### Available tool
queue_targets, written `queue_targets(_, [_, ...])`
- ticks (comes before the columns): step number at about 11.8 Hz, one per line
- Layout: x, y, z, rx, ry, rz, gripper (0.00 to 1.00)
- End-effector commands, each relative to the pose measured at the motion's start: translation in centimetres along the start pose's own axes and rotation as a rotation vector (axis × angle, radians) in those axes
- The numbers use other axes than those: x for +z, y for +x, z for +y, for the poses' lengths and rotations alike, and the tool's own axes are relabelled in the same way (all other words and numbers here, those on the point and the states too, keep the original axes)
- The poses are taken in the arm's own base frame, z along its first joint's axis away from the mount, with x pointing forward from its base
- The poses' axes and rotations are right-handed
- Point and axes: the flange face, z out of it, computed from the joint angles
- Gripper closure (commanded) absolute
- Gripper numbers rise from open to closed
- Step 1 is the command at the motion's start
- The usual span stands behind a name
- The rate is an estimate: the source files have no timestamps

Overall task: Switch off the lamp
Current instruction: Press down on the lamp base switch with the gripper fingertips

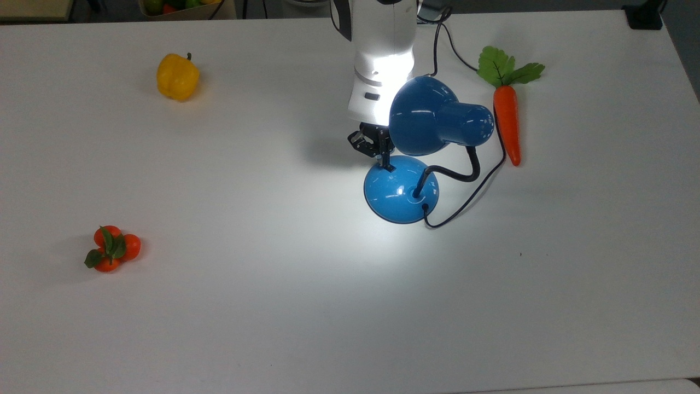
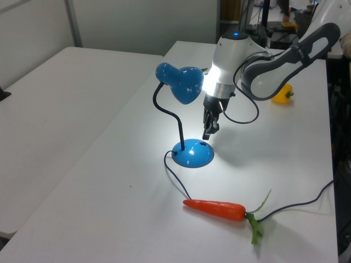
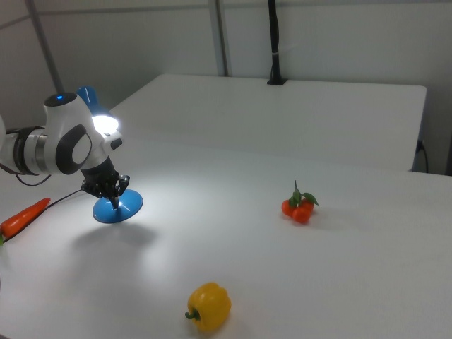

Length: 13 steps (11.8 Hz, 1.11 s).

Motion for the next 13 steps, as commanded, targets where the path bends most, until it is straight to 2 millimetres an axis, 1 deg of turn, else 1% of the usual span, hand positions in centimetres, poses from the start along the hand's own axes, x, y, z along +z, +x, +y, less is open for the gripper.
queue_targets(1, [0.5,-0.1,-0.4,-0.024,0.006,0.011,1.00])
queue_targets(2, [0.5,-0.1,-0.4,-0.024,0.006,0.011,1.00])
queue_targets(3, [0.9,-0.2,-0.4,-0.024,0.008,0.003,1.00])
queue_targets(13, [1.8,-0.6,-0.7,-0.034,0.009,-0.024,1.00])
